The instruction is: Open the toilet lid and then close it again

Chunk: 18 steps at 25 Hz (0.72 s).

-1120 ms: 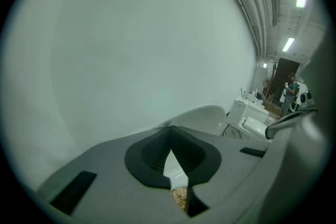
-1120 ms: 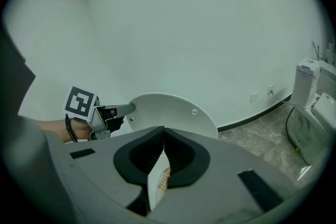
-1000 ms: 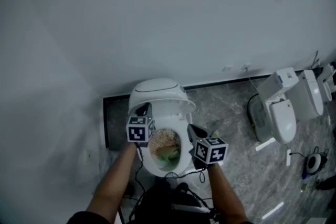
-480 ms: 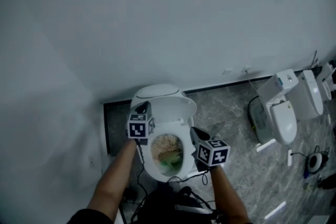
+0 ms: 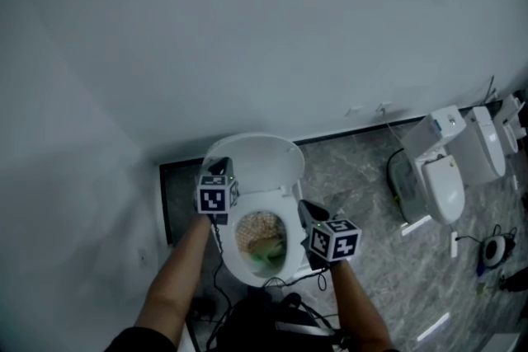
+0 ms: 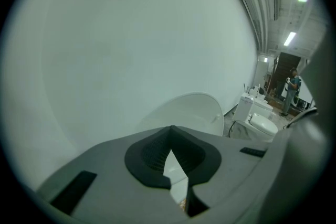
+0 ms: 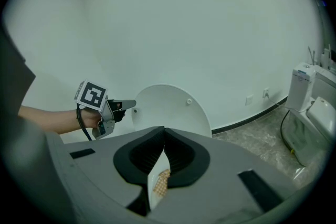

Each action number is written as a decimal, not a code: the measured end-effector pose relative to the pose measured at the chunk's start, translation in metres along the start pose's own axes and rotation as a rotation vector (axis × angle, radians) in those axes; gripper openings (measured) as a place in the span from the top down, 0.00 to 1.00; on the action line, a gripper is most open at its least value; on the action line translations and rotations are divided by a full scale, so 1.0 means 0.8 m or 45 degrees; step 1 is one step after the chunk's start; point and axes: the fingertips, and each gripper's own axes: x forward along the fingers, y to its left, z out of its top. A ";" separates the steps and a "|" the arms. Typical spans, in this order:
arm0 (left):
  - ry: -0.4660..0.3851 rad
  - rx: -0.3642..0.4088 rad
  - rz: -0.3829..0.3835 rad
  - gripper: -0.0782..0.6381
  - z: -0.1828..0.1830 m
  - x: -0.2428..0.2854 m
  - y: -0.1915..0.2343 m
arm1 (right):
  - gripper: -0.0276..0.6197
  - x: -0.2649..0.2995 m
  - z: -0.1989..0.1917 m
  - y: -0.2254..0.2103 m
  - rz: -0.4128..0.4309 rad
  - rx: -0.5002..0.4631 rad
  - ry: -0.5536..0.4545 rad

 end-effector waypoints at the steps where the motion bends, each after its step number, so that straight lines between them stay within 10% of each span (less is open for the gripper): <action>1: 0.001 0.000 -0.004 0.88 -0.002 -0.002 -0.002 | 0.94 0.000 0.001 0.001 0.001 0.000 -0.004; 18: 0.024 0.154 -0.005 0.81 0.017 -0.022 0.036 | 0.94 -0.001 0.023 0.031 0.053 -0.039 -0.038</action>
